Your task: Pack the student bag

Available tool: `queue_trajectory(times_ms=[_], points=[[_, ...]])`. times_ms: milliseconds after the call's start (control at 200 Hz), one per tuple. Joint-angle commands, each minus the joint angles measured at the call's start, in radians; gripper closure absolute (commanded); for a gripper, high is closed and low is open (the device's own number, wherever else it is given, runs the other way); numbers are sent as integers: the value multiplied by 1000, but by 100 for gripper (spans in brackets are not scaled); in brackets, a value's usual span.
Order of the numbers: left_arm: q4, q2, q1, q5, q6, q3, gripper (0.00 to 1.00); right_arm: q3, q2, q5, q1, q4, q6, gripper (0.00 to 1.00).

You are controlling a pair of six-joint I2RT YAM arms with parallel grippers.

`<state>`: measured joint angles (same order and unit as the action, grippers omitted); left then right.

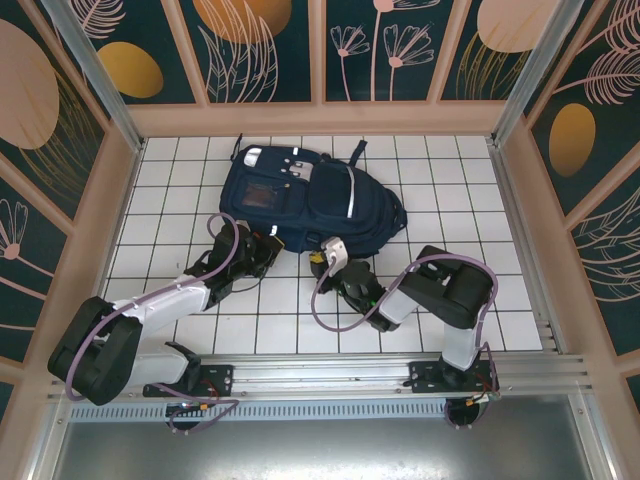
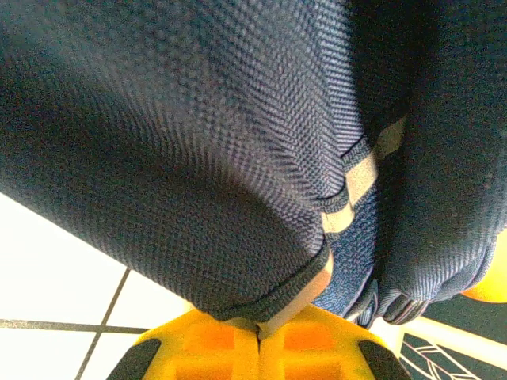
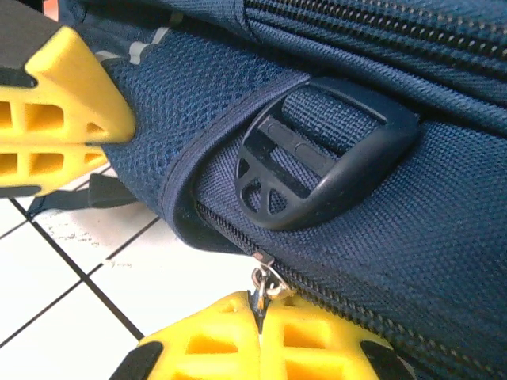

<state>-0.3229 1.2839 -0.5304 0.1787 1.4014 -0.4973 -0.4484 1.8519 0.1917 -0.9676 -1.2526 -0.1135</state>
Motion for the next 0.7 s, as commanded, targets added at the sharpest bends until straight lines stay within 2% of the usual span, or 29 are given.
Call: queue_trajectory(times_ms=[0,330,696], points=[[-100,-14,-5,-2,2,-4,100,22,-56,-45,3,-43,-17,100],[-62,-40,0,-41,-25,-1,100,72,-129,-48,6,9,-61,100],[-27,-83,45,-56,-45,22,100,143,-196,-50,20,16,-106,100]])
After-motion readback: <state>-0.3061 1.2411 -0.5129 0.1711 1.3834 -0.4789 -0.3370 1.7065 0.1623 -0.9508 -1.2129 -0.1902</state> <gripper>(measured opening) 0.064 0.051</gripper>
